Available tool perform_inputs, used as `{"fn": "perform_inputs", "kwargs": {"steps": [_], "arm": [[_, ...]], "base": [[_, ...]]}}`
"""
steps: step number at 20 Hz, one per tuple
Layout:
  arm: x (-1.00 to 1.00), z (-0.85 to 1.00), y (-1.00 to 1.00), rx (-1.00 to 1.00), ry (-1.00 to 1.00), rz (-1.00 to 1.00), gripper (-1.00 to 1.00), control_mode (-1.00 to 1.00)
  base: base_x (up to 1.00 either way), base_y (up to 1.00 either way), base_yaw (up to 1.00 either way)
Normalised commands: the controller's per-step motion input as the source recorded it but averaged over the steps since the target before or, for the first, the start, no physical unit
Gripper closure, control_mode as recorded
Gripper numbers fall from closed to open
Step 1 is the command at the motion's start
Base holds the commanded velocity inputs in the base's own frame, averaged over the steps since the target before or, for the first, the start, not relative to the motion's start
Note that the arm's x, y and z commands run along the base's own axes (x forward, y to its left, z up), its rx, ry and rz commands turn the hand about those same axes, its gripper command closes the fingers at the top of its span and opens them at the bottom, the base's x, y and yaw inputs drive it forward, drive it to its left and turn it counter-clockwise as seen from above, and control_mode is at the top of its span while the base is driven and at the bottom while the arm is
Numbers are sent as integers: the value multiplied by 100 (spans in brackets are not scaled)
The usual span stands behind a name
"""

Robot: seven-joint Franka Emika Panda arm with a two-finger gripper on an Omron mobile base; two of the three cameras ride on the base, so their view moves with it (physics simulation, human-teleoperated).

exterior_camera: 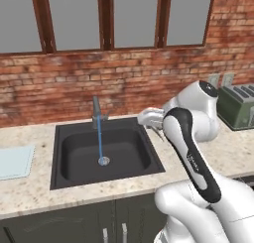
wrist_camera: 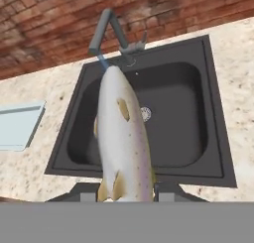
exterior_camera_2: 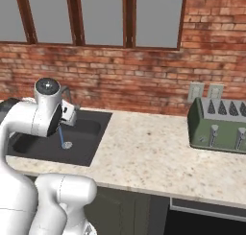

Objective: Take the fish out of the fridge, briefly rinse it in the sink, and place it on the tray next to the sink.

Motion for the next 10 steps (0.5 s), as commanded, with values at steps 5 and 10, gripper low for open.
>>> {"fn": "perform_inputs", "kwargs": {"steps": [5, 10], "arm": [[34, -35, 5, 9, 19, 11, 100, -100], [-27, -72, 40, 0, 11, 3, 100, -100]], "base": [[0, 0, 0], [0, 0, 0]]}}
